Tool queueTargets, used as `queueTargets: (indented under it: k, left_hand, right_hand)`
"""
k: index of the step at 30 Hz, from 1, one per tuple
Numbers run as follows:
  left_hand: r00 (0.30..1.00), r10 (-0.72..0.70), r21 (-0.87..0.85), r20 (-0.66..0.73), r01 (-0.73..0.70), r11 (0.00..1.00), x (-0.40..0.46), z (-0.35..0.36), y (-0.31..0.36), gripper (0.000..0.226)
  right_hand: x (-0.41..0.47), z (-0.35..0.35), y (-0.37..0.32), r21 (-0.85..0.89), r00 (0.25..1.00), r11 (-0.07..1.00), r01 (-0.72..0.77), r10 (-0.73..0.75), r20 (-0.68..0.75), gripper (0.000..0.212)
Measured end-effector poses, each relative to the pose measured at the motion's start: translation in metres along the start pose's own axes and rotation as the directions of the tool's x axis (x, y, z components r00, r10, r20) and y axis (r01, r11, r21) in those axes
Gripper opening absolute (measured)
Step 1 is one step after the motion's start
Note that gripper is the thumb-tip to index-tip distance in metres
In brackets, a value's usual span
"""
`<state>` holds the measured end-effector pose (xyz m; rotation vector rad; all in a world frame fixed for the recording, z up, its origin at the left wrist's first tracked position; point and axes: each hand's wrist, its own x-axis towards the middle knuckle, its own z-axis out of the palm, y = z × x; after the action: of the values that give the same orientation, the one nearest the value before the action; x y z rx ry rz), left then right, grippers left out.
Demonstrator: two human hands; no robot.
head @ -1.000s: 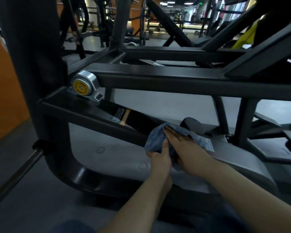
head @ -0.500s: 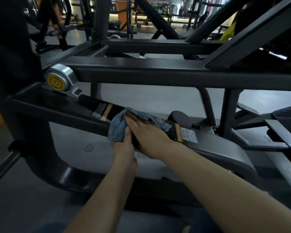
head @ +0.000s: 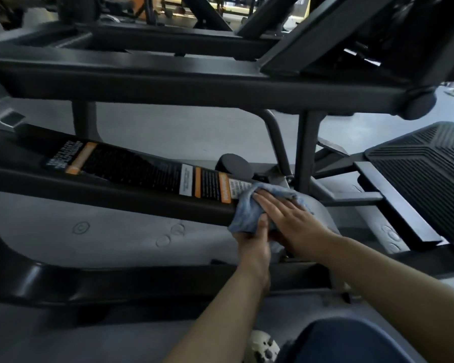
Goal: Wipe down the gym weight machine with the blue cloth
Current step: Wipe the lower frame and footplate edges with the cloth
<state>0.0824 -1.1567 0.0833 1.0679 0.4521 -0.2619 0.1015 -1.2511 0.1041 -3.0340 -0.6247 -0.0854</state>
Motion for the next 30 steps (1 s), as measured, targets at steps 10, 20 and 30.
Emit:
queueTargets:
  k: [10, 20, 30]
  left_hand:
    - [0.998, 0.037, -0.281, -0.051, -0.050, 0.958, 0.009, -0.023, 0.007, 0.046]
    - [0.953, 0.254, -0.285, -0.167, -0.293, 0.913, 0.015, -0.011, -0.007, 0.050]
    - [0.979, 0.203, -0.152, -0.035, -0.206, 0.967, 0.020, 0.050, -0.067, 0.058]
  right_hand:
    - [0.010, -0.005, -0.035, 0.009, 0.997, 0.999, -0.034, 0.033, 0.067, 0.089]
    - [0.014, 0.017, -0.001, 0.005, 0.971, 0.982, 0.187, -0.184, -0.152, 0.073]
    - [-0.030, 0.042, 0.089, 0.018, 0.970, 0.984, 0.176, -0.171, -0.174, 0.079]
